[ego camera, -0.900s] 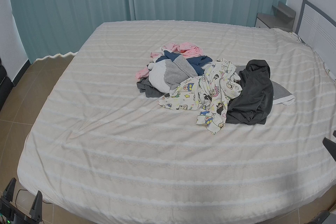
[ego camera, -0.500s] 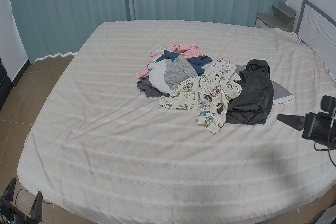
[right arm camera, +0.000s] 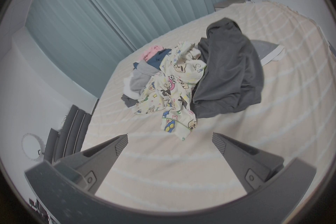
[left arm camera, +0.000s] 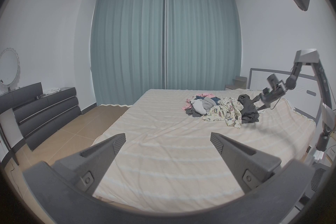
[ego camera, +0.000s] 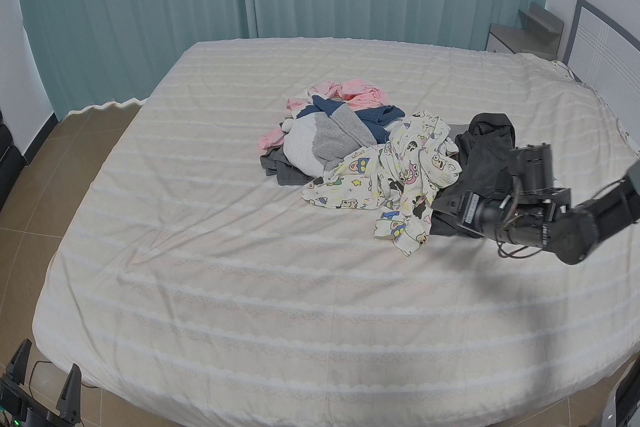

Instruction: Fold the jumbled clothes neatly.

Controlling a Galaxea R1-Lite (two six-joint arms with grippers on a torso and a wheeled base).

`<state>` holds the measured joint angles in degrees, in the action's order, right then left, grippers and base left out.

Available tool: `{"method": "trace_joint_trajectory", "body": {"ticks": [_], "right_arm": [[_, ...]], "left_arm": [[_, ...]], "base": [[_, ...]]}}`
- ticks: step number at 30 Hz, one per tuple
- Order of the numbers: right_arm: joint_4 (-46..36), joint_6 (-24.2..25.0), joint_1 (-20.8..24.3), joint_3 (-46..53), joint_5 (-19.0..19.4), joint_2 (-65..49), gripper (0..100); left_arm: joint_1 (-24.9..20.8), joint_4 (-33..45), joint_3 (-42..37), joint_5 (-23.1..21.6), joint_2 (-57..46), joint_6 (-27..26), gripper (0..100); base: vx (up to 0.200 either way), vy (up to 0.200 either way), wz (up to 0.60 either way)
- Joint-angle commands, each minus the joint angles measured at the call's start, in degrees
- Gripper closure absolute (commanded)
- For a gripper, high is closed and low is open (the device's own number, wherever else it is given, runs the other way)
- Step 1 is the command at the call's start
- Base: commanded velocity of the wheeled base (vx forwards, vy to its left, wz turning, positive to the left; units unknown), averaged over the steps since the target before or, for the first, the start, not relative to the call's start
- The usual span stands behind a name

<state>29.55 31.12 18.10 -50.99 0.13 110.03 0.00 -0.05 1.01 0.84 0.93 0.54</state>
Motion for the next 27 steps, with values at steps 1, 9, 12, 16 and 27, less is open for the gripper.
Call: {"method": "trace_joint_trajectory", "body": {"ticks": [1, 9, 12, 16, 27], "right_arm": [[0.8, 4.1, -0.7, -19.6, -3.1, 26.4, 0], [1.0, 5.9, -0.6, -22.3, -3.4, 29.8, 0], [1.1, 6.1, -0.6, -22.9, -4.9, 30.2, 0], [1.1, 6.3, -0.5, -24.7, -5.2, 30.4, 0], [1.1, 10.6, 1.2, -28.6, -5.4, 32.5, 0]], "left_arm": [[0.0, 0.0, -1.0, -0.1, -0.8, 0.1, 0], [0.0, 0.0, -1.0, -0.1, -0.8, 0.1, 0], [0.0, 0.0, -1.0, -0.1, -0.8, 0.1, 0], [0.0, 0.0, -1.0, -0.1, -0.8, 0.1, 0], [0.0, 0.0, -1.0, -0.1, -0.8, 0.4, 0]], "base": [[0.000, 0.000, 0.00], [0.000, 0.000, 0.00], [0.000, 0.000, 0.00], [0.000, 0.000, 0.00], [0.000, 0.000, 0.00]]}}
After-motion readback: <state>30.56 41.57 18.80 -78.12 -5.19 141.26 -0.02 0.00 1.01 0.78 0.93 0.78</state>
